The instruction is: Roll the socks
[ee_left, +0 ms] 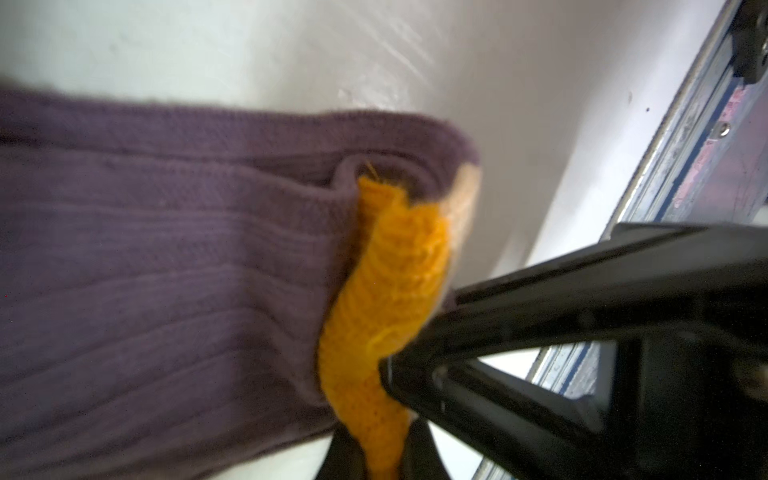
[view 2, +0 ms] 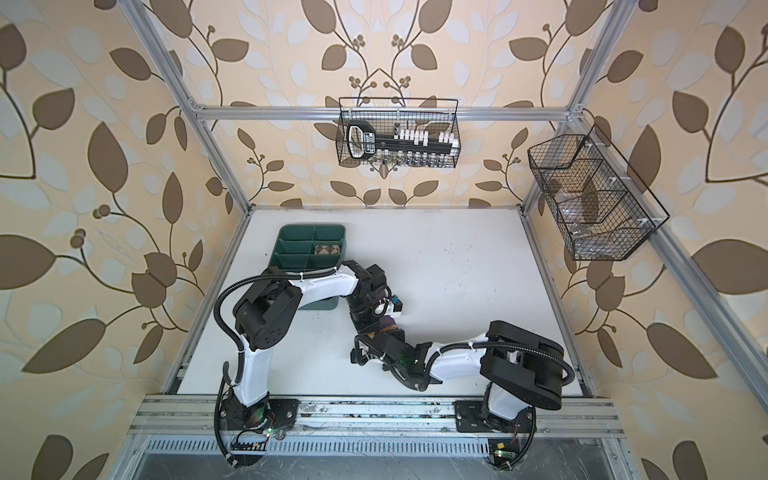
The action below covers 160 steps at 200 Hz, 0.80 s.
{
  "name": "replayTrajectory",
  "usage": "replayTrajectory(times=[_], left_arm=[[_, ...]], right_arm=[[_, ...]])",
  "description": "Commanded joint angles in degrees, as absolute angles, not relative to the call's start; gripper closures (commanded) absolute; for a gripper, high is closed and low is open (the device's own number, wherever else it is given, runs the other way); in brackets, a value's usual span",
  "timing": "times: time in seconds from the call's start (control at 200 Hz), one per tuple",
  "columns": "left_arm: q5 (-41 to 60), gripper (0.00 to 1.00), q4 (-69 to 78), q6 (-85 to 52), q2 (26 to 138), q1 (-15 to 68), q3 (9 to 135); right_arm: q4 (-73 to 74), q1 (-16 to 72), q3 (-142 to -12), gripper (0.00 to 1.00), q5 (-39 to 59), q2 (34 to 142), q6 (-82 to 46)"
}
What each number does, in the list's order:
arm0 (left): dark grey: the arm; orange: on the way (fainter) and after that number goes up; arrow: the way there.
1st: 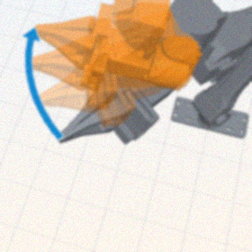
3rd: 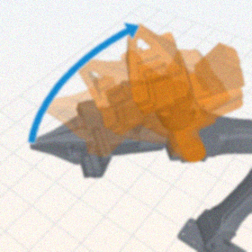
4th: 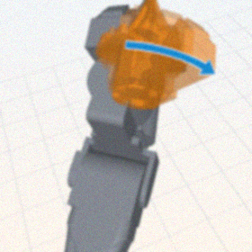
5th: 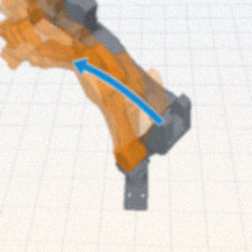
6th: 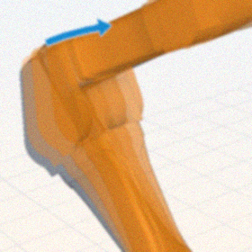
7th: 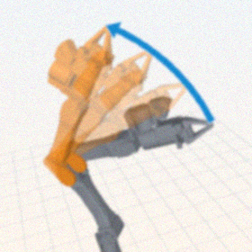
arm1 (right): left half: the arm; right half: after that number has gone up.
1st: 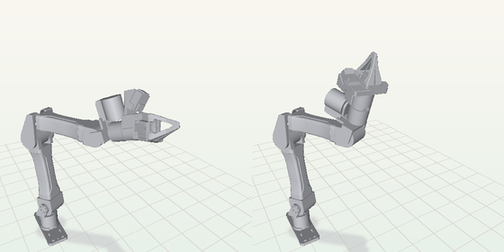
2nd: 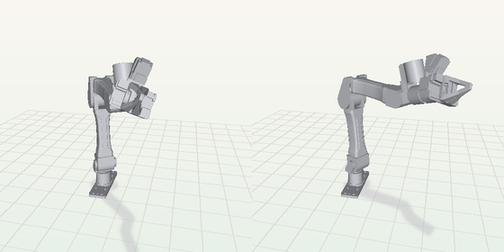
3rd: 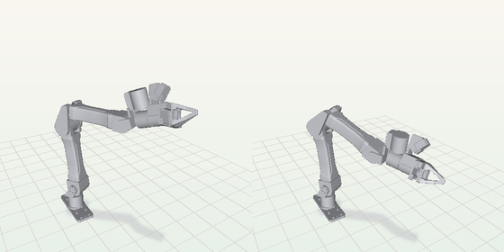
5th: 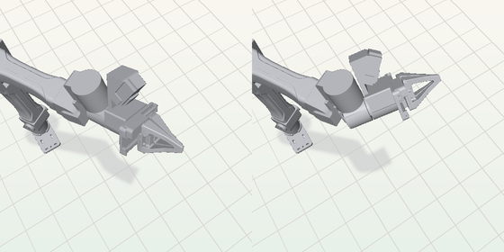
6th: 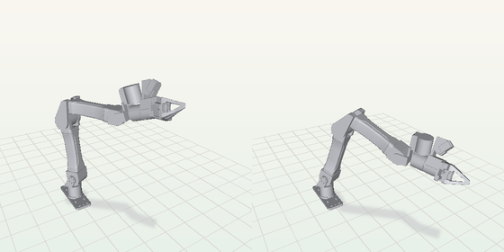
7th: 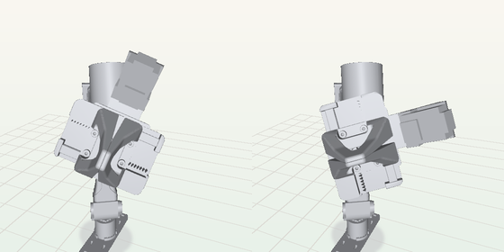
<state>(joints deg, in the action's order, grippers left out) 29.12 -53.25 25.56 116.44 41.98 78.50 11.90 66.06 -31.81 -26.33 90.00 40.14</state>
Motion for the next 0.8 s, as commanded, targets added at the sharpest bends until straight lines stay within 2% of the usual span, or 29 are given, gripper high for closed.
replayTrajectory(times=[0.0, 0.11, 0.185, 0.375, 0.49, 0.675, 0.795], left_arm=[[25.0, 0.77, -50.4, 24.6, 111.9, 42.2, 76.9], [23.7, 0.6, -49.3, 23.7, 108.3, 42.2, 75.9], [23.4, 0.55, -49.0, 23.3, 106.5, 42.2, 75.2], [21.7, 0.5, -47.7, 21.6, 99.8, 42.2, 73.0], [14.4, 0.49, -44.9, 18.8, 92.4, 42.2, 69.7], [-7.5, 0.43, -37.9, 13.5, 70.7, 42.2, 59.0], [-10.5, 0.42, -37.9, 16.1, 55.7, 42.2, 53.9]], right_arm=[[5.0, 65.9, -33.1, 1.0, -22.0, 90.0, 38.4], [0.8, 65.4, -33.8, 1.0, -21.0, 88.7, 36.1], [-2.4, 65.1, -34.6, 1.0, -19.9, 87.8, 34.7], [-11.3, 64.0, -36.3, 1.0, -15.6, 84.5, 31.1], [-16.6, 63.4, -38.2, 1.0, -10.0, 83.7, 29.2], [-23.5, 60.3, -42.7, 0.98, -0.9, 86.4, 25.8], [-30.0, 55.9, -48.8, 1.0, 7.5, 91.5, 24.7]])
